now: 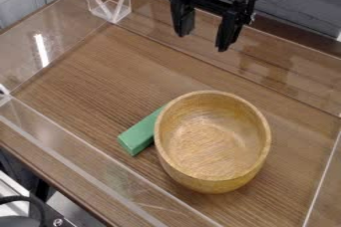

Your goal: Put the green block in the brown bowl

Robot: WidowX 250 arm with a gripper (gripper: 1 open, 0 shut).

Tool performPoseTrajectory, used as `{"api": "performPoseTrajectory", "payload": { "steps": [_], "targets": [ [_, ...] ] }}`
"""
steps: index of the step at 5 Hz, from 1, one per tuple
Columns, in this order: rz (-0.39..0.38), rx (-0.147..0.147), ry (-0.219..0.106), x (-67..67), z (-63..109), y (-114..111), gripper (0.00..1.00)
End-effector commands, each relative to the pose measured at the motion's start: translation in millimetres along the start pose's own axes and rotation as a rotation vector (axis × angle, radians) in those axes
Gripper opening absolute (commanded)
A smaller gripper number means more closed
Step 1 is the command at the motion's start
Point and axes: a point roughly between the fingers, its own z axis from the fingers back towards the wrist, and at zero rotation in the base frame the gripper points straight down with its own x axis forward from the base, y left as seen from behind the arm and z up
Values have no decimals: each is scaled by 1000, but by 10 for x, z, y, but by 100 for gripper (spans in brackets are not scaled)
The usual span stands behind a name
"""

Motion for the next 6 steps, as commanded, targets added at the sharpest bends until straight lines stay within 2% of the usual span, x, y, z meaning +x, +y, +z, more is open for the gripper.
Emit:
{"api": "performPoseTrajectory", "payload": {
  "steps": [1,2,3,4,6],
  "targets": [
    [-24,-3,9,-102,-92,71,100],
    [-64,-1,18,-373,-281,177,100],
    [-98,1,-26,-617,-335,286,100],
    [-115,6,-63,-772,-403,382,100],
    [-127,-2,-82,-810,-577,391,100]
  ]
}}
